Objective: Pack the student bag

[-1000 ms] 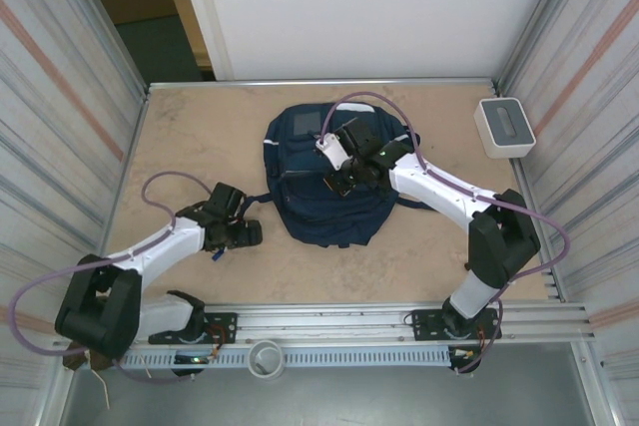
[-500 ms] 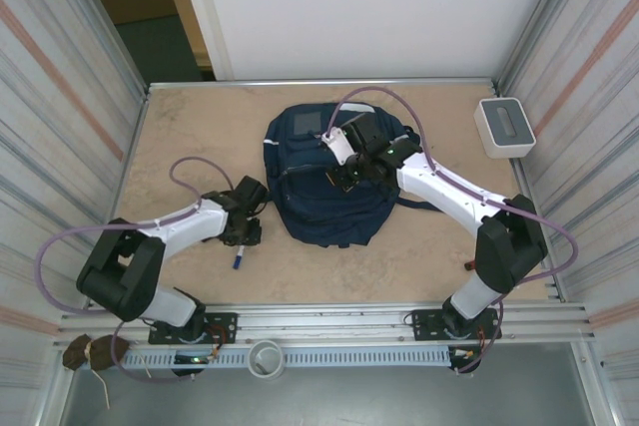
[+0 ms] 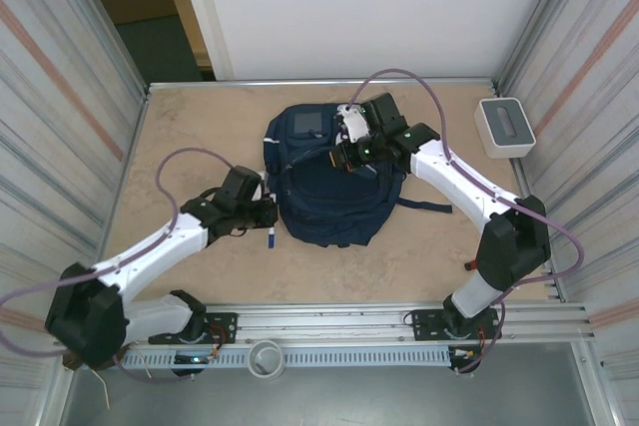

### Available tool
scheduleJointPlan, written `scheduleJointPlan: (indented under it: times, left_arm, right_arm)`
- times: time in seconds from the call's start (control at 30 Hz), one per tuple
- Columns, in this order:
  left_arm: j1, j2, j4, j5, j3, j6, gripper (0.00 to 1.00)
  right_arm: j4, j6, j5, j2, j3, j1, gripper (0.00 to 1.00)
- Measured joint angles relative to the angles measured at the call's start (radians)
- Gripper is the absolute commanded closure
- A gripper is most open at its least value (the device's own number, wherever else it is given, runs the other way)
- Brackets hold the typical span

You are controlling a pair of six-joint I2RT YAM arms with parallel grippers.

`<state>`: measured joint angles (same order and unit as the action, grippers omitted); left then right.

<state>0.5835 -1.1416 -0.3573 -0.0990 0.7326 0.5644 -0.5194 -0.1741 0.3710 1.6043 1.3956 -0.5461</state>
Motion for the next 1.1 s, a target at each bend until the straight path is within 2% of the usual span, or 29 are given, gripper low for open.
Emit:
scheduleJointPlan:
  times: [0.17,0.33,0.57,0.8,0.87,0.93,1.1]
  left_arm:
    - [-0.001,0.040,0.185,-0.117,0.004,0.141,0.97]
    - [0.031,-0.065,0.381,-0.137,0.044,0.301,0.97]
    - [0.047,-0.190,0.570,-0.066,0.066,0.460,0.90]
    - [0.054,-0.285,0.629,0.034,0.066,0.503,0.83]
    - [0.051,-0.318,0.641,0.042,0.067,0.507,0.75]
    - [0.047,-0.348,0.639,0.041,0.077,0.502,0.60]
    - [0.039,-0.349,0.585,0.028,0.117,0.426,0.40]
  right_arm:
    - [0.001,-0.092,0.049,0.022,0.040,0.002,1.00]
    - [-0.012,-0.159,0.060,0.082,0.129,-0.010,1.00]
    - [-0.006,-0.189,0.069,0.114,0.151,-0.016,1.00]
    - [0.003,-0.192,0.074,0.125,0.153,-0.016,1.00]
    - [0.003,-0.192,0.075,0.126,0.153,-0.016,1.00]
    - [0.005,-0.192,0.075,0.126,0.153,-0.016,1.00]
    - [0.013,-0.192,0.072,0.126,0.150,-0.015,1.00]
